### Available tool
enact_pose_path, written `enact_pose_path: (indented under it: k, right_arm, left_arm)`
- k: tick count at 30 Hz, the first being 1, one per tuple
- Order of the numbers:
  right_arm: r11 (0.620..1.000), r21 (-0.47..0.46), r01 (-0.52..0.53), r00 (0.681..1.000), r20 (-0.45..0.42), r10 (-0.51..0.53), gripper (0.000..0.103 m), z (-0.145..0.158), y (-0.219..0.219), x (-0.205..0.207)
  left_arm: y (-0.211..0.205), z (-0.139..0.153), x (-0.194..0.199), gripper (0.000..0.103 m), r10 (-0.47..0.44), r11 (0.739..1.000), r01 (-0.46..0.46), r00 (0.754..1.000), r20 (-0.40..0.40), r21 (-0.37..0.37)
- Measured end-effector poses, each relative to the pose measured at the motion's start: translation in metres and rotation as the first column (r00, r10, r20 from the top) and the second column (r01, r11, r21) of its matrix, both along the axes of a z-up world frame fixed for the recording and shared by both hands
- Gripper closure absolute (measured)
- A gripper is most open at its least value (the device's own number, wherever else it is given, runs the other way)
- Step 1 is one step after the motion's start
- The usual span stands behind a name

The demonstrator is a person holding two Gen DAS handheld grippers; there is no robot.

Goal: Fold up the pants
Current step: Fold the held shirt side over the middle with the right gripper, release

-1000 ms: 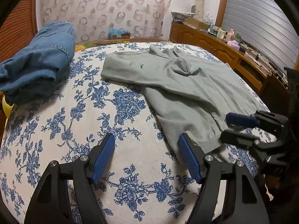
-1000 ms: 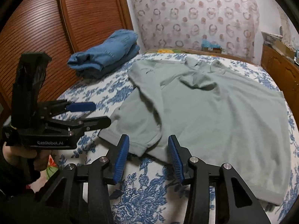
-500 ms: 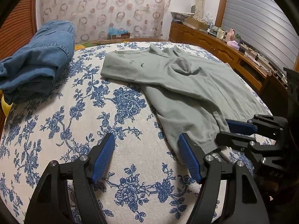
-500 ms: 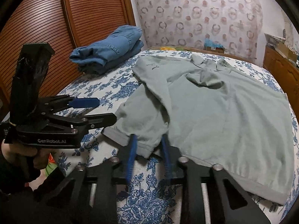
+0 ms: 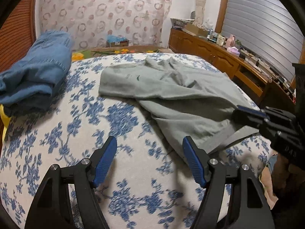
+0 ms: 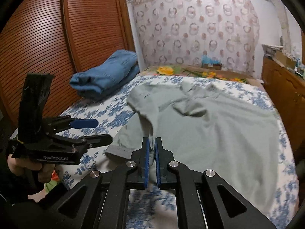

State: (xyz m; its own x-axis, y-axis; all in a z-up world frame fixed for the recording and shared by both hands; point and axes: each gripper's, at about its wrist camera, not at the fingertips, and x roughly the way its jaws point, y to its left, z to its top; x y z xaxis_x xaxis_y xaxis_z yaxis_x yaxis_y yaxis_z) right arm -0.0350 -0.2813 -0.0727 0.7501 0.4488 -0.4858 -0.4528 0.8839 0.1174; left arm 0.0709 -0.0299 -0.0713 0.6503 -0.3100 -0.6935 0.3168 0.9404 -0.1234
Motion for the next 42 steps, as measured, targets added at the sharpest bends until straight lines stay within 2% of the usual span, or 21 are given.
enact_pose_path:
  k: [13,22,42]
  right_arm:
    - [0.991,-0.012,0.130,0.987,0.093,-0.129,0.098,0.025,-0.045,-0.046]
    - [0.978,-0.028,0.208,0.974,0.101,-0.204,0.098,0.021,-0.045,-0.059]
    - [0.953,-0.053,0.298,0.954,-0.014,-0.299,0.098,0.015,-0.041,-0.064]
  left_arm:
    - [-0.044,0.017,0.010,0.031,-0.089,0.996,0.089,0.995,0.036,0.007]
    - [-0.063,0.017,0.011,0.031,-0.123,0.992,0.122,0.992,0.035,0.022]
    - [-0.069,0.010,0.013,0.031,-0.124,0.992,0.124,0.992,0.020,0.021]
